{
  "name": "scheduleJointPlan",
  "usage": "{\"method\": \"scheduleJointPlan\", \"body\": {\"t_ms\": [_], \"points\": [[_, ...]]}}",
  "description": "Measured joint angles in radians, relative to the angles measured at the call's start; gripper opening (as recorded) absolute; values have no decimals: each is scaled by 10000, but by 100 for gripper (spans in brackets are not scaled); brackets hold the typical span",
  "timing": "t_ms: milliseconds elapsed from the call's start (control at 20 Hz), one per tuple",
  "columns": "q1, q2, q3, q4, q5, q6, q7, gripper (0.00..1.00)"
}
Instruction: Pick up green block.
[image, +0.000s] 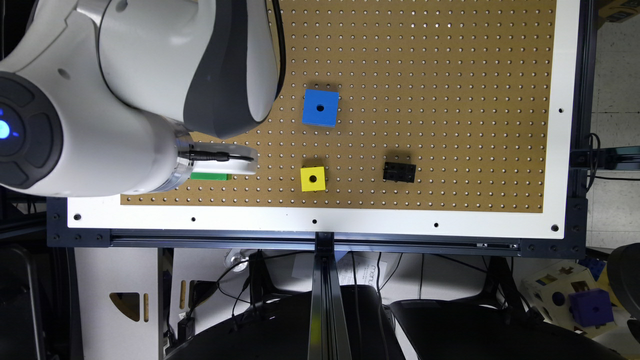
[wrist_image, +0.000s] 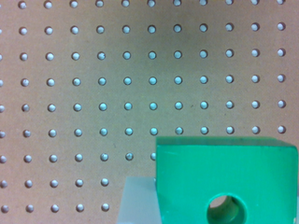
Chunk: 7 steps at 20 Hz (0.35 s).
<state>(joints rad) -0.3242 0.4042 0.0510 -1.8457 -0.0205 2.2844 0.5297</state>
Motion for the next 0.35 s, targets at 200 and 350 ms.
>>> {"method": "scheduleJointPlan", "body": {"t_ms": [200, 350], "points": [[0, -30, 1, 3, 0, -1, 0, 0], [0, -243, 2, 4, 0, -168, 0, 0]]}}
